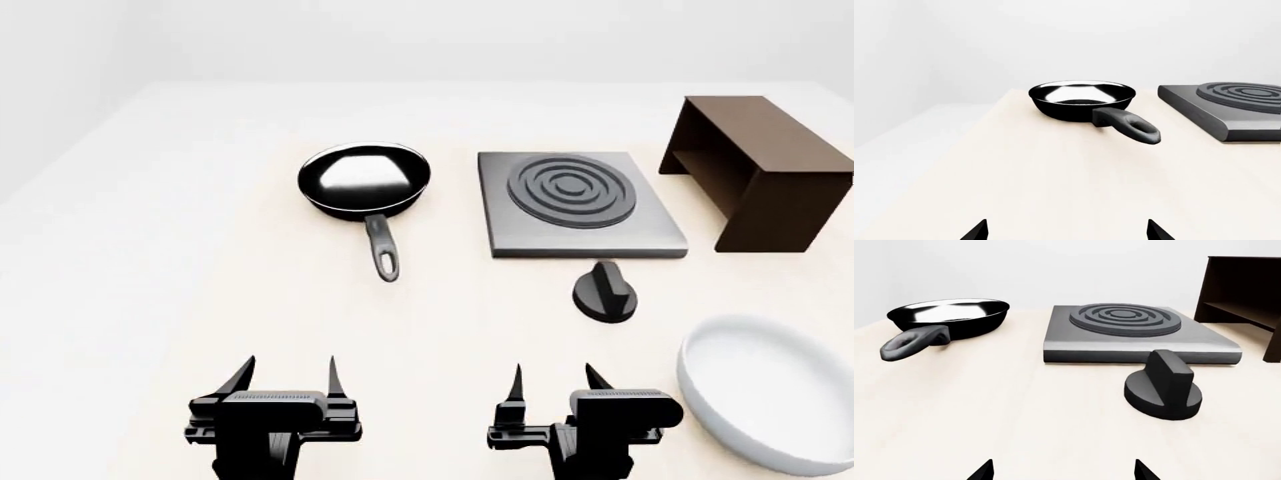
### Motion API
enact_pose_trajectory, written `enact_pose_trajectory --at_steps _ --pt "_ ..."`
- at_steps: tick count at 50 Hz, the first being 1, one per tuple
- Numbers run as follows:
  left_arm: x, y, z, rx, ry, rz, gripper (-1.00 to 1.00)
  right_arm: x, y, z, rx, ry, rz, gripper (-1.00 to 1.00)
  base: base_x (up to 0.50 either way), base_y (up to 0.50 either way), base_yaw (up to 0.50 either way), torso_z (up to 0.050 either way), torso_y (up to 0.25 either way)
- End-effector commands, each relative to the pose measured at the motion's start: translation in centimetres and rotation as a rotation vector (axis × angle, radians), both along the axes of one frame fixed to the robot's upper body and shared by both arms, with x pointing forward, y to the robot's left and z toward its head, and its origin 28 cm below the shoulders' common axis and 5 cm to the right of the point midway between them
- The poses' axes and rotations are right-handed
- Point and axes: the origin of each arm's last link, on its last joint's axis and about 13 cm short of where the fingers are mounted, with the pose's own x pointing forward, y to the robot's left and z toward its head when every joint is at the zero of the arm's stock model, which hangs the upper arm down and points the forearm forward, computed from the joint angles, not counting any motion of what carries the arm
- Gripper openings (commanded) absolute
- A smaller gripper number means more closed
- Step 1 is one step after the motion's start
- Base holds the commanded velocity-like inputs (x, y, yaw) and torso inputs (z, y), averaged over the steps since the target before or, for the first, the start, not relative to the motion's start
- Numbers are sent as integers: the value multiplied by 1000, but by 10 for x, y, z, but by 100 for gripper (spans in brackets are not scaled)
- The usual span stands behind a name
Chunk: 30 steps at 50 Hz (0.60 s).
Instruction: Turn on the stove.
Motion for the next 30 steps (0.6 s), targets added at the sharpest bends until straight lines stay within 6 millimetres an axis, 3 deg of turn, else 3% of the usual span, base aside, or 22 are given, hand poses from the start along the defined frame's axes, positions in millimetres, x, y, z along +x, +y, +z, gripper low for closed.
enact_pose_trajectory --at_steps 1,13,30 --pt "-1 0 1 -8 -14 -7 100 -1 0 0 4 -5 9 100 500 0 0 0 0" --pt "0 0 0 -8 -14 -6 100 0 1 0 -20 -18 -9 100 492 0 0 0 0" --pt "0 0 0 -8 -14 -6 100 -1 1 0 -7 -26 -2 100 0 0 0 0 0"
